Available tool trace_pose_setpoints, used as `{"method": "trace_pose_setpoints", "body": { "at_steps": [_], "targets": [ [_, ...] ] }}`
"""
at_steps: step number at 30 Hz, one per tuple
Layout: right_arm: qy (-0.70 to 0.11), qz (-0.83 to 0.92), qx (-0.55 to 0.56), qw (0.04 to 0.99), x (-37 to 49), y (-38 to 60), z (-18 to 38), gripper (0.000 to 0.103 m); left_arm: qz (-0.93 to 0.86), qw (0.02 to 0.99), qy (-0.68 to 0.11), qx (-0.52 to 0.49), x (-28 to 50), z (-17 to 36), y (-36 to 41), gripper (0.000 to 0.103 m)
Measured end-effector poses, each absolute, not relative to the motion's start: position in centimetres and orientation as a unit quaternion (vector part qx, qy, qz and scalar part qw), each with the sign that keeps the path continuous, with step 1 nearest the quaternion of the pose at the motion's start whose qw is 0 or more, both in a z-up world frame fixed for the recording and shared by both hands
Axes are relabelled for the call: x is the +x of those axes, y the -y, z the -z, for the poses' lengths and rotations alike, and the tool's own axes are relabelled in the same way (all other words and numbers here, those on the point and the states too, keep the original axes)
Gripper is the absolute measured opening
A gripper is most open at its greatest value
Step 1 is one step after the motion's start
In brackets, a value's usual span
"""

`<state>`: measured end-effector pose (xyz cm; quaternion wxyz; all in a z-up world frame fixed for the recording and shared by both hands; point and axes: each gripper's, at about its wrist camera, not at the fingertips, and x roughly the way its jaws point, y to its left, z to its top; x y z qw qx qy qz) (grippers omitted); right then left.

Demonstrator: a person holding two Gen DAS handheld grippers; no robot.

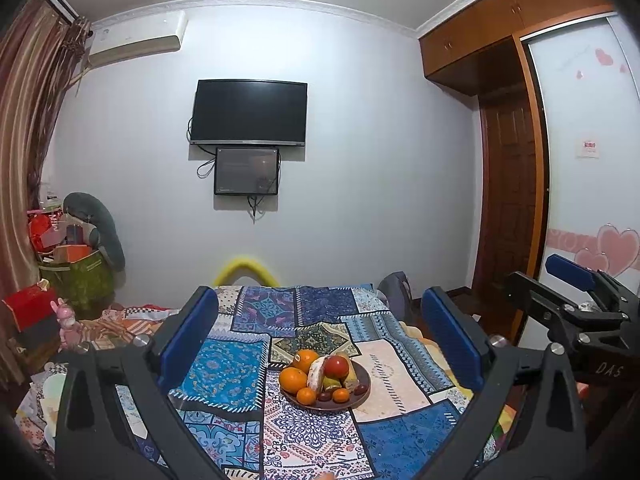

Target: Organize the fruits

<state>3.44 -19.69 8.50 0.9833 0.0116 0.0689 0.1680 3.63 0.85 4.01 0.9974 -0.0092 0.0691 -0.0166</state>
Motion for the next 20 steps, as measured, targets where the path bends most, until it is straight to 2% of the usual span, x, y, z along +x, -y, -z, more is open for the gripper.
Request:
{"method": "trace_pose_setpoints", "body": {
  "at_steps": [20],
  "targets": [
    [-0.071, -0.171, 0.014, 0.983, 3.61, 19.60, -8.58, 0.103, 0.026, 0.997, -0.078, -0.013, 4.18, -3.56, -0.98, 0.103]
  ]
}}
